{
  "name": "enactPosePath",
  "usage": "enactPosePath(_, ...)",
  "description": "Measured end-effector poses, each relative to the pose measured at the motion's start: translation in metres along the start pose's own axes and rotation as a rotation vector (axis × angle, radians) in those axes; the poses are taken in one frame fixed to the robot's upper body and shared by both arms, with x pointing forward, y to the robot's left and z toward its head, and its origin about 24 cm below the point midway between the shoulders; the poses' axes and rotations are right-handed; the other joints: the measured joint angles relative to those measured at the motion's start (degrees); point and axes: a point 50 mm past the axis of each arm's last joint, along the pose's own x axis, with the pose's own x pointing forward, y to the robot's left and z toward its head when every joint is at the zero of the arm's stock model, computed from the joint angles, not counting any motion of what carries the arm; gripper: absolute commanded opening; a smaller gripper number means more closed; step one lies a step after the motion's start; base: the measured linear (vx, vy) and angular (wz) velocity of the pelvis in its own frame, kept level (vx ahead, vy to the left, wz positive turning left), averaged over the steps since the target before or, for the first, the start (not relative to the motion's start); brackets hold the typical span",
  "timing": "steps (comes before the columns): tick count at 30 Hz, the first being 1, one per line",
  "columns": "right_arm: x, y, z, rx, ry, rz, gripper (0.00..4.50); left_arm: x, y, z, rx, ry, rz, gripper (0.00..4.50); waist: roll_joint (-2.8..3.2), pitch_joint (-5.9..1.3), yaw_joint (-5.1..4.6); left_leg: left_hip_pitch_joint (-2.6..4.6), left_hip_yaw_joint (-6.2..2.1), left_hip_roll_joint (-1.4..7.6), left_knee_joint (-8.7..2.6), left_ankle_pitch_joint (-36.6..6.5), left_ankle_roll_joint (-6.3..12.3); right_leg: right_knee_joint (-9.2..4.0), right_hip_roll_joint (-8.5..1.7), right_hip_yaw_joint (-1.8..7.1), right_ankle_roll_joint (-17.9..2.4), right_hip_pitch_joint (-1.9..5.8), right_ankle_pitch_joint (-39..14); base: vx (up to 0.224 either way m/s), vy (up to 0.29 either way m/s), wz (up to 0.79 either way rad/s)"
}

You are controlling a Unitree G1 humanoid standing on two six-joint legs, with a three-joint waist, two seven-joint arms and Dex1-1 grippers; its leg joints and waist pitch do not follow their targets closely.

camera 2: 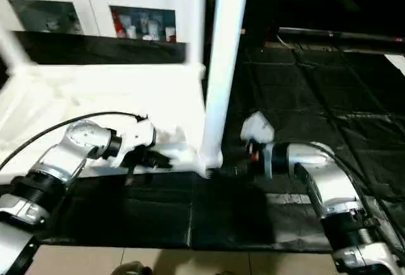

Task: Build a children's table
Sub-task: Rotate leg to tighten

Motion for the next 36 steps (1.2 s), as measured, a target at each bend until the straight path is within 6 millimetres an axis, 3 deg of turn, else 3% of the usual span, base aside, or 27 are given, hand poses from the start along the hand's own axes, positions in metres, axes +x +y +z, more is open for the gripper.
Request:
enactPosePath(4,0.0018,0.0035,-0.0019,0.003,0.019,0.055,4.45,-0.0003,-0.0027,0.001,0.02,0.004,-0.045,0.0,0.0,0.0,0.0,-0.02,0.0,0.05,0.0,0.05,-0.04,0.0,-0.09,-0.22,0.0,0.08,0.0,0.0,0.0,0.0)
enactPosePath(14,0.0036,0.0053,0.0007,0.012,0.023,0.121,3.54,0.0005,-0.0084,0.0018,0.037,-0.001,-0.088,0.0,0.0,0.0,0.04,-0.08,0.0,0.1,0.0,0.1,-0.04,-0.01,-0.17,-0.38,0.0,0.11,0.0,0.0,0.0,0.0)
enactPosePath(15,0.0037,0.0055,0.0006,0.013,0.023,0.125,3.29,0.0006,-0.0087,0.0017,0.037,-0.001,-0.091,0.0,0.0,0.0,0.04,-0.08,0.0,0.1,0.0,0.11,-0.04,-0.01,-0.17,-0.38,0.0,0.12,0.0,0.0,0.0,0.0)
enactPosePath(20,0.004,0.0059,0.0,0.031,0.02,0.129,3.09,0.0004,-0.0098,0.0011,0.035,-0.003,-0.103,0.0,0.0,0.0,0.02,-0.07,0.0,0.11,0.0,0.12,-0.06,-0.01,-0.17,-0.4,0.0,0.12,0.0,0.0,0.0,0.0)
enactPosePath(22,0.0042,0.006,-0.0001,0.034,0.019,0.13,2.76,0.0001,-0.0099,0.0009,0.035,-0.002,-0.105,0.0,0.0,0.0,0.02,-0.07,0.0,0.12,0.0,0.12,-0.06,-0.01,-0.17,-0.41,0.0,0.13,0.0,0.0,0.0,0.0)
enactPosePath(28,0.0046,0.0061,-0.0002,0.036,0.017,0.132,2.29,-0.0006,-0.0105,0.0007,0.034,-0.001,-0.116,0.0,0.0,0.0,0.06,-0.08,0.0,0.12,0.0,0.12,-0.06,-0.01,-0.18,-0.42,0.0,0.14,0.0,0.0,0.0,0.0)
enactPosePath(36,0.0074,0.0062,-0.0033,0.059,-0.01,0.088,2.03,0.0023,-0.0096,0.0007,0.011,-0.006,-0.095,0.0,0.01,-0.01,-0.08,0.01,0.0,0.13,0.0,0.16,-0.13,0.02,-0.22,-0.47,-0.01,0.23,0.01,0.0,0.0,0.0)
